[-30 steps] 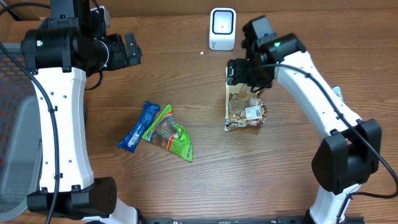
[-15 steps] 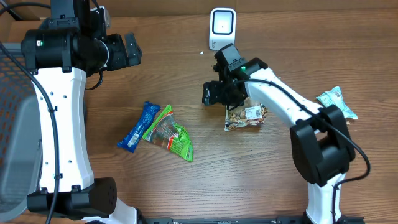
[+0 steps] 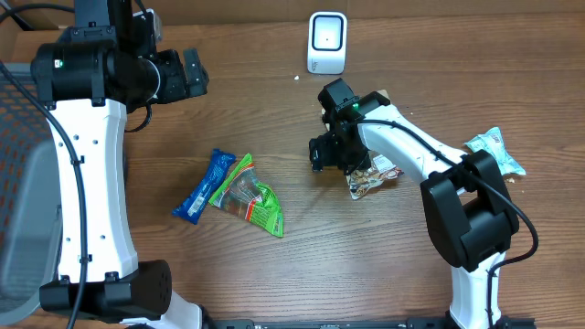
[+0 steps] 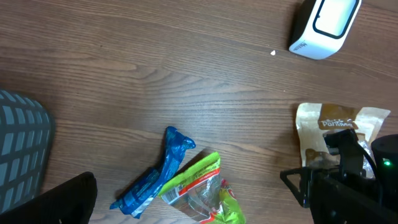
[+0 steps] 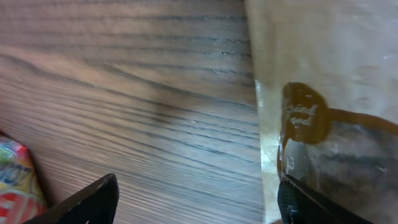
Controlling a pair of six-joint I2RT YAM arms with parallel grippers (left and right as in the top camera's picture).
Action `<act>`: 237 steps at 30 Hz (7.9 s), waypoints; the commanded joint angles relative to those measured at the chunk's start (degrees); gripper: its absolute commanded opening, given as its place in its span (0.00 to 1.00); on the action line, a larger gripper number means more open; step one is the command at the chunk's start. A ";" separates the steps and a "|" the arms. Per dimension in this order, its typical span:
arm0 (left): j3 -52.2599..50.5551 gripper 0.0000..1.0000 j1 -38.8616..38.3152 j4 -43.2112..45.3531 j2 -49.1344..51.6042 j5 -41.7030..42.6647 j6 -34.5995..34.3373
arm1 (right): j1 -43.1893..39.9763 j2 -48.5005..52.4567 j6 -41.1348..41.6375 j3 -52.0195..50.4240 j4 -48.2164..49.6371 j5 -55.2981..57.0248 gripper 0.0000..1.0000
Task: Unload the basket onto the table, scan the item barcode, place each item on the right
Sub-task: 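Grasp the snack bag and drag it rightward with the right gripper, then lift the snack bag and hold it before the white scanner, then carry the snack bag to the right edge and release it, then move the right gripper to the green-clear candy bag and grasp it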
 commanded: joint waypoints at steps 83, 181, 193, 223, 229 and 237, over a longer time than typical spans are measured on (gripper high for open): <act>0.81 1.00 -0.04 0.00 0.09 0.20 -0.35 | -10.27 5.99 -0.24 33.18 19.32 26.84 0.04; 0.81 1.00 -0.02 0.00 0.09 0.20 -0.35 | -42.21 2.58 -13.11 25.81 -27.45 -10.38 0.04; 0.81 1.00 -0.02 0.00 0.09 0.20 -0.35 | -55.95 2.67 -11.30 15.39 -20.46 -12.70 0.34; 0.81 0.99 -0.02 0.00 0.09 0.20 -0.35 | -11.32 1.84 -24.37 29.77 -29.24 -21.35 0.84; 0.81 1.00 -0.02 0.00 0.09 0.17 -0.35 | 4.04 1.84 -22.82 17.57 -15.04 -20.48 0.81; 0.81 0.99 -0.02 0.00 0.09 0.17 -0.35 | 13.79 1.95 -19.71 10.27 0.11 -14.53 0.81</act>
